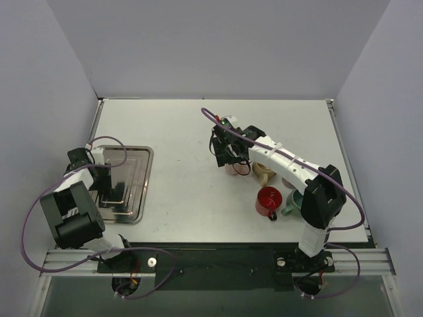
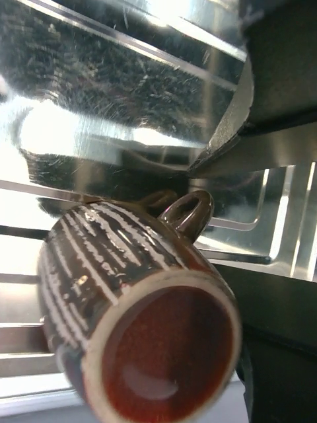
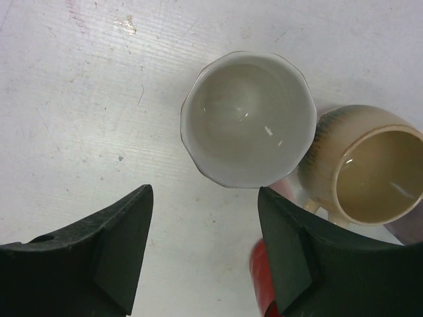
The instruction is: Turn the mug right side up
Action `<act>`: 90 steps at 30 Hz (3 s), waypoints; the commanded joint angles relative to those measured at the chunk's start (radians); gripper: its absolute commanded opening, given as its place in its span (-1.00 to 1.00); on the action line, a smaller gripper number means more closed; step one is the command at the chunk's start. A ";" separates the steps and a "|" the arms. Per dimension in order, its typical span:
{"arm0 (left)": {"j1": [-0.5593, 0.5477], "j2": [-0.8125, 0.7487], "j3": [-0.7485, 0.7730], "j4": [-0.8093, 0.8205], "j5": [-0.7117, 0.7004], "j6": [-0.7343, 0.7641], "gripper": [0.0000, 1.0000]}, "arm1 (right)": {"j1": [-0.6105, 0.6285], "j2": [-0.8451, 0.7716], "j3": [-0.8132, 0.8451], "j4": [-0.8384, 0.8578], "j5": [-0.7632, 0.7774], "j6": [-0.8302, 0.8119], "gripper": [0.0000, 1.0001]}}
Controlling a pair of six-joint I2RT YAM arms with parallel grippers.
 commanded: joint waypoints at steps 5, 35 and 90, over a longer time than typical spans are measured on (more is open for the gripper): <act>0.003 0.058 0.041 0.114 -0.031 0.028 -0.16 | 0.027 -0.095 -0.018 -0.065 0.066 0.002 0.20; -0.246 -0.385 0.416 -0.461 0.765 -0.001 -1.00 | 0.283 -0.599 -0.234 0.250 0.169 -0.034 0.27; -0.386 -0.438 0.176 -0.251 0.308 -0.119 0.80 | 0.258 -0.351 -0.518 0.154 -0.008 0.092 -1.00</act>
